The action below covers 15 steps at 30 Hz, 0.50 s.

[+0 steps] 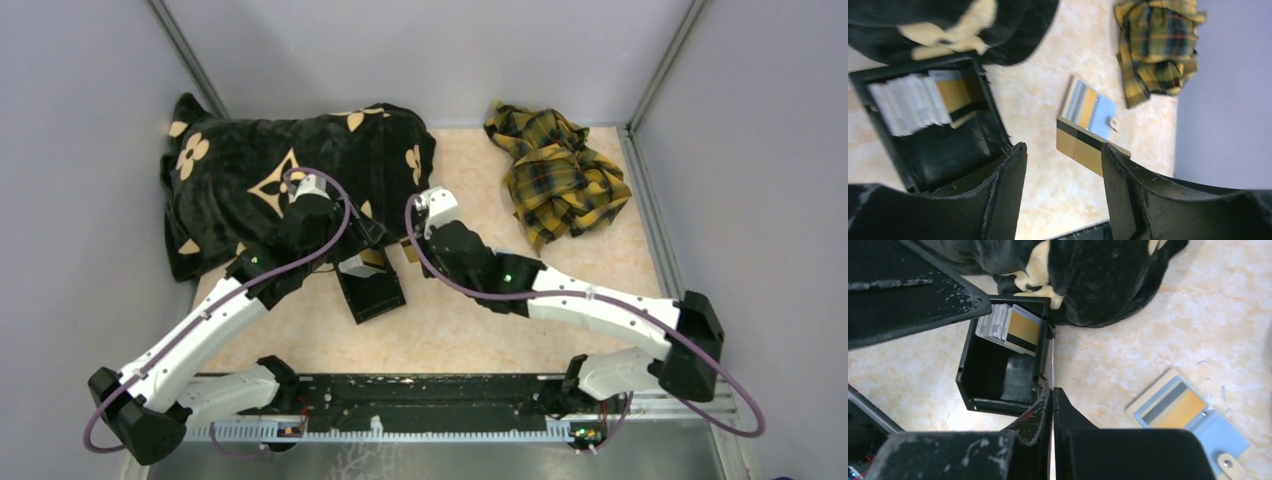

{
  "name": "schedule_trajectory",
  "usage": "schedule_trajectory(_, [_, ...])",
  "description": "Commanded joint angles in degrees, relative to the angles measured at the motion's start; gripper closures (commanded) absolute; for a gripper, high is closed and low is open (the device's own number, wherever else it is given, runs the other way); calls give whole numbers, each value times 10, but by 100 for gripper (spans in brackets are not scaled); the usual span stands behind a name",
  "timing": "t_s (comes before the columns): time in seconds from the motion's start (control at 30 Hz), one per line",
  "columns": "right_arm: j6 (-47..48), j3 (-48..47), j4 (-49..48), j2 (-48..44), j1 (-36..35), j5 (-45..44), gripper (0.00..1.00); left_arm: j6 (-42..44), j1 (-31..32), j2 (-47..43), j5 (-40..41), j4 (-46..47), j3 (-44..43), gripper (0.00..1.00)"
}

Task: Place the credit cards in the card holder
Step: Pick up the credit card from the storage box.

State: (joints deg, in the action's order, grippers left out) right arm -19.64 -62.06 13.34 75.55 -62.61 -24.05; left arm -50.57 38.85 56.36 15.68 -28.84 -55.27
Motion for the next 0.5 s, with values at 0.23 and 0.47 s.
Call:
schedule_trajectory(0.23, [118, 102, -103, -140, -95, -163, 100, -84, -1, 76, -254, -49, -94, 33])
schedule_trajectory(0.47, [194, 105, -129, -148, -167, -249, 100, -109, -2, 116, -331, -50, -118, 32])
